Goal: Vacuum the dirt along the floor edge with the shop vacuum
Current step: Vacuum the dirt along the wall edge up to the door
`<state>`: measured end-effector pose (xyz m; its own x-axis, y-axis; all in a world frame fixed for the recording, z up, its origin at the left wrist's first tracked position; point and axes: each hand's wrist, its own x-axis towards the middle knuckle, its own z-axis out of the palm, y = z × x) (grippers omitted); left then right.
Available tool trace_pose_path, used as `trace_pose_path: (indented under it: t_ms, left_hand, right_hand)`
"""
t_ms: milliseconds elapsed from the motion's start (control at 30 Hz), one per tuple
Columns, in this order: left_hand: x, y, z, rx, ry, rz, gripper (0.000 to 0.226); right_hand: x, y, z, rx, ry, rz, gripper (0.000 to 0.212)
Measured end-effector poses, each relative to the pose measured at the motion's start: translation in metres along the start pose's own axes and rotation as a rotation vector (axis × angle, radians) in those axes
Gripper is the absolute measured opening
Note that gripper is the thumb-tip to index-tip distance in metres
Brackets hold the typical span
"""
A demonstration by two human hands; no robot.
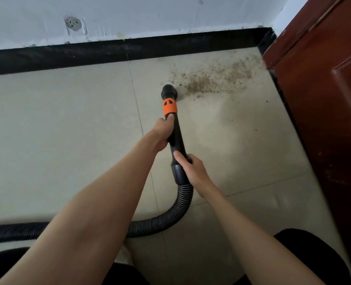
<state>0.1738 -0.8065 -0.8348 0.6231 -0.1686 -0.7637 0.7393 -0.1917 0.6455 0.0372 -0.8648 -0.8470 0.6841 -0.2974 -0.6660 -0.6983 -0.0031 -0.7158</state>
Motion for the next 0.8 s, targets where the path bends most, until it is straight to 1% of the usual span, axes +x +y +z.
trace_pose_path:
  t_ms: [100, 167, 367, 433, 500, 633, 800]
  left_hand:
    - [0.013, 0.018, -0.007, -0.034, -0.015, -0.007, 0.045]
    - [0.02, 0.033, -0.012, -0.065, -0.033, -0.009, 0.045]
    - [0.03, 0.078, -0.041, -0.203, -0.078, -0.086, 0.045]
    - [0.034, 0.09, -0.051, -0.236, -0.098, -0.089, 0.043]
    - [0.037, 0.102, -0.053, -0.241, -0.12, -0.087, 0.047]
    - [0.047, 0.116, -0.037, -0.25, -0.102, -0.082, 0.053]
    - [0.078, 0.115, -0.009, -0.248, -0.051, -0.07, 0.052]
  right_hand:
    - [0.009, -0.019, 0.019, -0.005, 0.144, -0.042, 0.032]
    - [0.016, -0.037, 0.021, -0.058, 0.19, -0.084, 0.032]
    - [0.039, -0.104, 0.001, -0.422, 0.099, -0.126, 0.03]
    - [0.047, -0.125, -0.004, -0.547, 0.07, -0.14, 0.033]
    - [0.053, -0.142, -0.009, -0.628, 0.039, -0.146, 0.036]
    - [0.066, -0.151, -0.019, -0.629, 0.001, -0.168, 0.036]
    - [0.096, -0.128, -0.034, -0.588, 0.035, -0.221, 0.032]
